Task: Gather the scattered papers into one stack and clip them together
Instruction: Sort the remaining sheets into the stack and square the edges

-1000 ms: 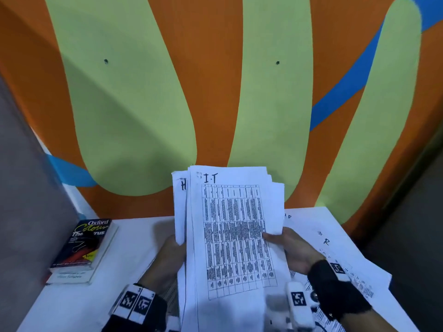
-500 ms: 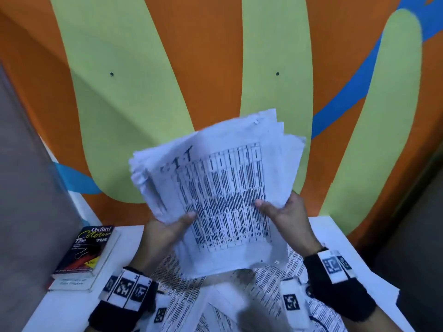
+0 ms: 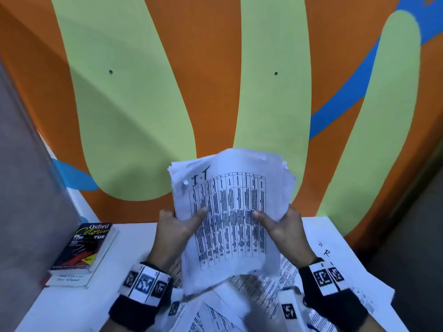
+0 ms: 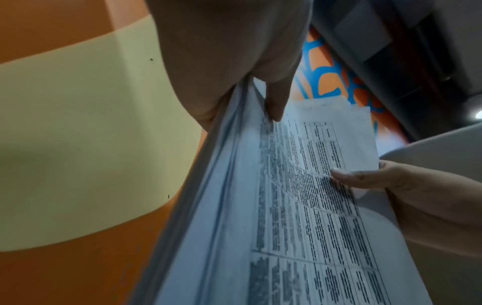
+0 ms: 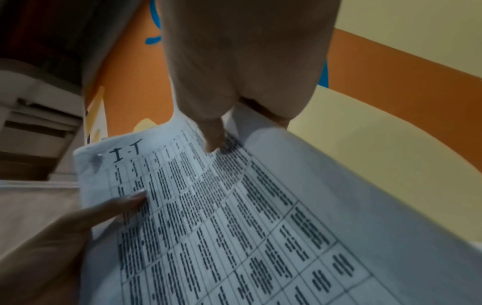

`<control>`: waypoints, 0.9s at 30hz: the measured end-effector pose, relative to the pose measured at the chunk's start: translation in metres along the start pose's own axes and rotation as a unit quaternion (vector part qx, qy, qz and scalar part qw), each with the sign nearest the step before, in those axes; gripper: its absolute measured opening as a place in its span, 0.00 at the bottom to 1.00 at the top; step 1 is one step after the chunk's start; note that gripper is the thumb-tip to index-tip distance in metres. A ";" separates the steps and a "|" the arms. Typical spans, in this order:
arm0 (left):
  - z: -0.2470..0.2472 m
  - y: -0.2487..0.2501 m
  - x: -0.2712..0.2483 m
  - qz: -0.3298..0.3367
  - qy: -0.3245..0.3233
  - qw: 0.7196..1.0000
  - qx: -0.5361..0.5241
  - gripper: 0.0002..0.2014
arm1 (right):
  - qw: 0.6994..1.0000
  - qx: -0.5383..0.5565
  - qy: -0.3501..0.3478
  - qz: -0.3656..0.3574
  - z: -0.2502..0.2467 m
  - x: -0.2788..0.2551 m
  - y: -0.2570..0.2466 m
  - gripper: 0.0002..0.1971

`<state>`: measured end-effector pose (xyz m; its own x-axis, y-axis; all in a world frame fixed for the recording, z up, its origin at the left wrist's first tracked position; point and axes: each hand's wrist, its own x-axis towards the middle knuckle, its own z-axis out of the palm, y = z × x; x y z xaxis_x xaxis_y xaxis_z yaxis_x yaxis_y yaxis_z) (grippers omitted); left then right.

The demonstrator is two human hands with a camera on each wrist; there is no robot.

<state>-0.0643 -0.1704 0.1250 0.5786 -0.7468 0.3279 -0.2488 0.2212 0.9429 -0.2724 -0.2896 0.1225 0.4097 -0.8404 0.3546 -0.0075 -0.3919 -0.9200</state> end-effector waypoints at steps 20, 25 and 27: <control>0.016 0.001 -0.009 0.023 0.001 0.996 -0.081 0.15 | 0.942 -0.169 0.056 -0.284 -0.018 0.010 -0.025 0.49; 0.018 -0.004 -0.010 -0.003 0.002 0.997 -0.077 0.13 | 0.976 -0.089 0.079 -0.181 -0.021 0.006 -0.002 0.28; 0.017 -0.008 -0.009 -0.010 0.015 0.998 -0.067 0.13 | 0.994 0.060 0.068 -0.061 -0.020 0.001 0.007 0.35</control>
<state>-0.0807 -0.1764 0.1133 0.6058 -0.7331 0.3091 -0.1327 0.2899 0.9478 -0.2907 -0.3007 0.1199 0.2742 -0.8354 0.4764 0.1469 -0.4532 -0.8792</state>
